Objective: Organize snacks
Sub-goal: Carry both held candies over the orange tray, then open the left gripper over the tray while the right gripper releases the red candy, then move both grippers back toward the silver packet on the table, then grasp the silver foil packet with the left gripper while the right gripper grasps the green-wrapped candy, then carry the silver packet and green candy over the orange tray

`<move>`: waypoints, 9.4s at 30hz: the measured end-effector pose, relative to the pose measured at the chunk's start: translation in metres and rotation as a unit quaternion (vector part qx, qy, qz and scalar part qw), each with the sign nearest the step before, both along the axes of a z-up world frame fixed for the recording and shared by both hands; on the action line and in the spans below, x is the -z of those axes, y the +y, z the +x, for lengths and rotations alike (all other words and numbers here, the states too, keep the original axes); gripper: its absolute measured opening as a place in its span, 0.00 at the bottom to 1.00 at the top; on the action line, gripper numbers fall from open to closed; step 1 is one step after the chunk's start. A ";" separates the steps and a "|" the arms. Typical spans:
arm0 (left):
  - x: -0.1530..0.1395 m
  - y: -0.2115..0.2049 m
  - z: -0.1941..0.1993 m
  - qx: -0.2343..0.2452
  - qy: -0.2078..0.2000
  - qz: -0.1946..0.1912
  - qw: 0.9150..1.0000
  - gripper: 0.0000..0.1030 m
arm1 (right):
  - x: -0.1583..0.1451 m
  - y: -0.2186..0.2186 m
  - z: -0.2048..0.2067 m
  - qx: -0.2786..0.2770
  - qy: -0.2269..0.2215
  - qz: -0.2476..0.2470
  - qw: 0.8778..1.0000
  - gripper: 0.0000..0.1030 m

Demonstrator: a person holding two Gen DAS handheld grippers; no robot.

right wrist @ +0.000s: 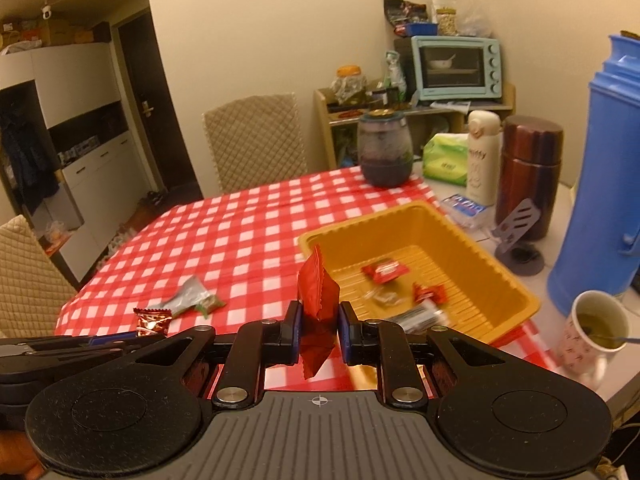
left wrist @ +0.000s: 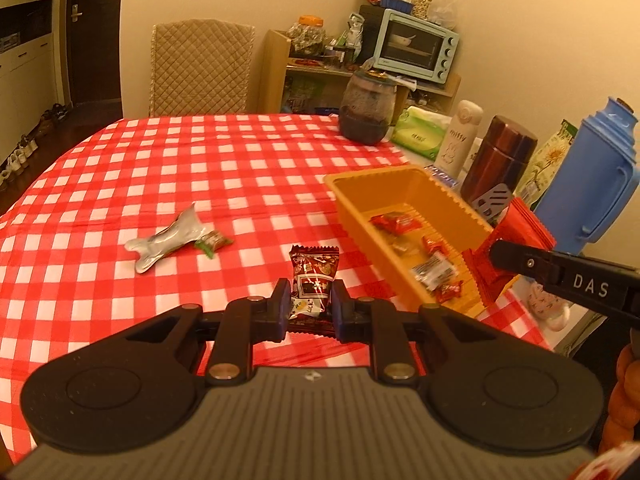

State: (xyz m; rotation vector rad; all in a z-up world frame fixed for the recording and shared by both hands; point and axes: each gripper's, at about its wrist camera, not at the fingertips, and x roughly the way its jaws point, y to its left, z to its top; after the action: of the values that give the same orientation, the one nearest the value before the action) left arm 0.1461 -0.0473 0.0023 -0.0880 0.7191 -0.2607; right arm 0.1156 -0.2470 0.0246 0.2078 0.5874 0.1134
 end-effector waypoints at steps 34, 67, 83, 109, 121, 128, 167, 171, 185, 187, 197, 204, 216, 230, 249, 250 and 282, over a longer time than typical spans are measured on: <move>-0.018 -0.107 0.078 0.082 0.014 -0.009 0.997 0.18 | 0.012 -0.087 0.059 0.032 0.028 -0.035 0.998 0.19; 0.016 -0.112 0.123 0.070 0.050 -0.011 0.996 0.30 | 0.035 -0.101 0.100 0.024 0.054 -0.031 0.998 0.19; 0.011 -0.077 0.109 0.042 0.044 -0.007 0.998 0.34 | 0.035 -0.103 0.102 0.019 0.044 0.027 0.999 0.62; -0.017 -0.011 0.038 0.004 0.015 0.011 1.000 0.62 | 0.002 -0.051 0.029 0.013 0.049 0.007 0.999 0.62; -0.029 0.029 0.013 -0.023 0.000 0.008 1.000 0.76 | -0.014 -0.003 0.024 -0.031 0.036 -0.010 0.999 0.62; -0.033 0.050 0.007 -0.044 -0.007 0.012 0.999 0.83 | -0.018 0.020 0.030 -0.056 0.029 -0.014 0.998 0.62; 0.076 0.112 0.113 0.059 -0.023 0.163 0.985 0.77 | 0.091 0.116 0.142 -0.171 0.069 -0.023 0.983 0.63; 0.097 0.110 0.127 0.083 -0.022 0.188 0.978 0.70 | 0.108 0.127 0.156 -0.182 0.078 -0.031 0.980 0.62; 0.131 0.087 0.179 0.143 -0.013 0.219 0.965 0.45 | 0.132 0.133 0.188 -0.168 0.099 -0.019 0.981 0.62; 0.134 0.089 0.184 0.144 -0.001 0.213 0.966 0.41 | 0.132 0.135 0.190 -0.168 0.098 -0.017 0.981 0.62; 0.127 0.122 0.191 0.048 0.061 0.125 0.989 0.24 | 0.139 0.158 0.205 -0.193 0.087 -0.013 0.977 0.62; 0.118 0.143 0.191 0.019 0.067 0.099 0.993 0.24 | 0.151 0.170 0.217 -0.205 0.100 0.019 0.973 0.45; 0.123 0.146 0.191 0.024 0.077 0.102 0.992 0.24 | 0.159 0.199 0.228 -0.197 0.067 -0.027 0.978 0.45; 0.129 0.136 0.189 0.035 0.056 0.130 0.989 0.25 | 0.161 0.198 0.222 -0.165 0.065 -0.073 0.981 0.21; 0.095 0.107 0.127 -0.026 0.053 0.046 0.997 0.23 | 0.111 0.140 0.151 -0.120 0.057 -0.049 0.990 0.21; 0.091 0.105 0.120 -0.034 0.051 0.040 0.997 0.23 | 0.106 0.136 0.145 -0.117 0.056 -0.048 0.990 0.21; -0.003 0.000 -0.014 -0.026 0.019 -0.029 0.999 0.23 | 0.021 0.015 -0.002 -0.041 0.037 -0.009 0.998 0.21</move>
State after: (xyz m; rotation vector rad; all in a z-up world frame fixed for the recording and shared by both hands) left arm 0.1325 -0.0478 0.0050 -0.1673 0.7450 -0.2300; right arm 0.1134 -0.2315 0.0039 0.1710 0.6705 0.1796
